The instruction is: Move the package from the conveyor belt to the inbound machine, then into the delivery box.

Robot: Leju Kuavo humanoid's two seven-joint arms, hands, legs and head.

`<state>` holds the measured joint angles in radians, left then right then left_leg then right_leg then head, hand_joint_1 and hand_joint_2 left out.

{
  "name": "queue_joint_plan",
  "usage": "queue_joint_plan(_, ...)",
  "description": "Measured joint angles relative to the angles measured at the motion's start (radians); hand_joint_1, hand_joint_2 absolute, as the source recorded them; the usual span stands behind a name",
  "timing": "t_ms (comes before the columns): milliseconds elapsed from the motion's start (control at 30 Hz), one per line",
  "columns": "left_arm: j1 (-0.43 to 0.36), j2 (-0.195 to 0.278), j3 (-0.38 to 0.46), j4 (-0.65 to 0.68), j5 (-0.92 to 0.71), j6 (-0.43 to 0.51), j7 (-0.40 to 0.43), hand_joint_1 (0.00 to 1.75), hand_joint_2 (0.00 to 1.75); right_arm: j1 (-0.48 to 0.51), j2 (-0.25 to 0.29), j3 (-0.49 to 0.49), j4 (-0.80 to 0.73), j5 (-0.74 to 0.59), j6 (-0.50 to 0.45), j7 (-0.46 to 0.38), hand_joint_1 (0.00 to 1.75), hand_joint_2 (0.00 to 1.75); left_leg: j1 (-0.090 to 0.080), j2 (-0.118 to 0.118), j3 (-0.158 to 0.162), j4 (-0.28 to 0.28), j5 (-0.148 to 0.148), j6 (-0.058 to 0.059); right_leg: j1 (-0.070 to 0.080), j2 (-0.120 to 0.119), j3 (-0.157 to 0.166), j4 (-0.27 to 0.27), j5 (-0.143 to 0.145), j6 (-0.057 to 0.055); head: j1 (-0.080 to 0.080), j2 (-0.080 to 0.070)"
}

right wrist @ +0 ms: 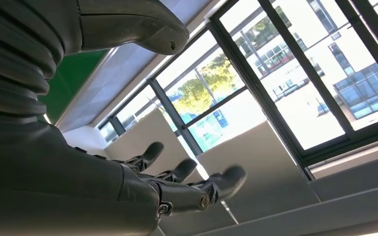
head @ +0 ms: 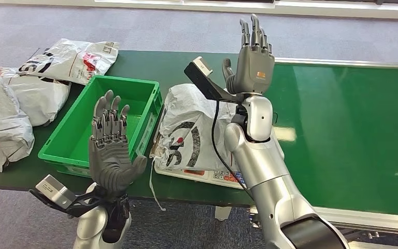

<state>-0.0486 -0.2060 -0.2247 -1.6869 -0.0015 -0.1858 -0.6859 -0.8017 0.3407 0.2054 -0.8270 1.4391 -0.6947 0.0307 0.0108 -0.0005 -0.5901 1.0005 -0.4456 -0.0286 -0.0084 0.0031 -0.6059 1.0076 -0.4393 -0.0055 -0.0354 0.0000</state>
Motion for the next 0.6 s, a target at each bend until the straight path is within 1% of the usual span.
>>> queue_joint_plan(133,0.000,0.000,0.000,0.000,0.000,0.000,0.000,0.00,1.75,0.000,0.000,0.000,0.000,0.004,0.000,-0.002,0.00,0.00,0.000,0.000,0.000,0.000,0.000,0.000,0.000,0.000,0.000,0.000,0.000,0.000,0.000,0.000)
queue_joint_plan(233,-0.002,0.000,0.000,0.003,0.000,0.000,0.000,0.00,1.75,0.003,0.000,0.000,-0.006,-0.006,0.000,-0.011,0.00,0.00,0.000,0.000,0.000,0.000,0.000,0.000,0.000,0.000,0.000,0.000,0.000,0.000,0.000,0.000)
queue_joint_plan(300,-0.002,0.000,0.000,0.004,0.000,0.000,0.001,0.00,1.75,0.026,0.000,-0.001,-0.056,-0.054,-0.001,-0.059,0.00,0.00,0.000,0.000,0.000,0.000,0.000,0.000,0.000,0.000,0.000,0.000,0.000,0.000,0.000,0.000)
queue_joint_plan(433,-0.002,0.000,0.000,0.005,0.000,0.001,0.004,0.00,1.75,0.110,0.000,-0.002,-0.293,-0.197,-0.006,-0.212,0.00,0.00,0.000,-0.001,-0.001,0.000,-0.001,0.000,0.000,-0.001,-0.001,0.000,-0.001,0.000,0.000,0.000)
queue_joint_plan(500,-0.002,0.000,0.000,0.005,0.000,0.002,0.005,0.00,1.75,0.139,0.000,-0.003,-0.394,-0.228,-0.008,-0.243,0.00,0.00,0.000,-0.001,-0.001,0.000,-0.002,0.000,0.000,0.000,-0.001,0.000,-0.001,0.001,0.000,0.000)
queue_joint_plan(600,-0.002,0.000,0.000,0.005,-0.001,0.002,0.005,0.00,1.75,0.166,0.000,-0.004,-0.489,-0.237,-0.007,-0.251,0.00,0.00,0.000,0.000,0.000,0.000,-0.003,0.000,0.000,0.000,-0.001,0.000,-0.001,0.001,0.000,0.000)
